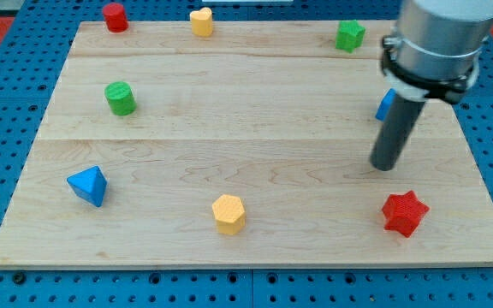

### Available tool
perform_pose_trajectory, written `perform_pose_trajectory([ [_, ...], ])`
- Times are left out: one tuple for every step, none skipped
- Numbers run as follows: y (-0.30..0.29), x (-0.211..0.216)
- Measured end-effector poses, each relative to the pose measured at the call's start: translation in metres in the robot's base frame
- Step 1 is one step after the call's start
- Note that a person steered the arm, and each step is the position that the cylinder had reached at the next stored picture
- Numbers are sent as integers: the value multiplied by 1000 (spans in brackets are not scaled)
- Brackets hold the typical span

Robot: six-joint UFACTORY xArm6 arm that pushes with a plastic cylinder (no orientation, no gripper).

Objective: Move your arm to the top right side of the board

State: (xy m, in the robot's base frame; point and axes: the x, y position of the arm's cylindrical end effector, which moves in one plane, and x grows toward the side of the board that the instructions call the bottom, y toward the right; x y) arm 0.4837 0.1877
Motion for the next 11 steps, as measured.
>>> perform_pose_trajectory([
  [41, 0],
  [50, -3],
  [51, -7],
  [51, -7],
  [51, -7],
  [58, -8],
  [94, -66],
  [118, -155],
  [109, -229],
  [47, -264],
  [14, -283],
])
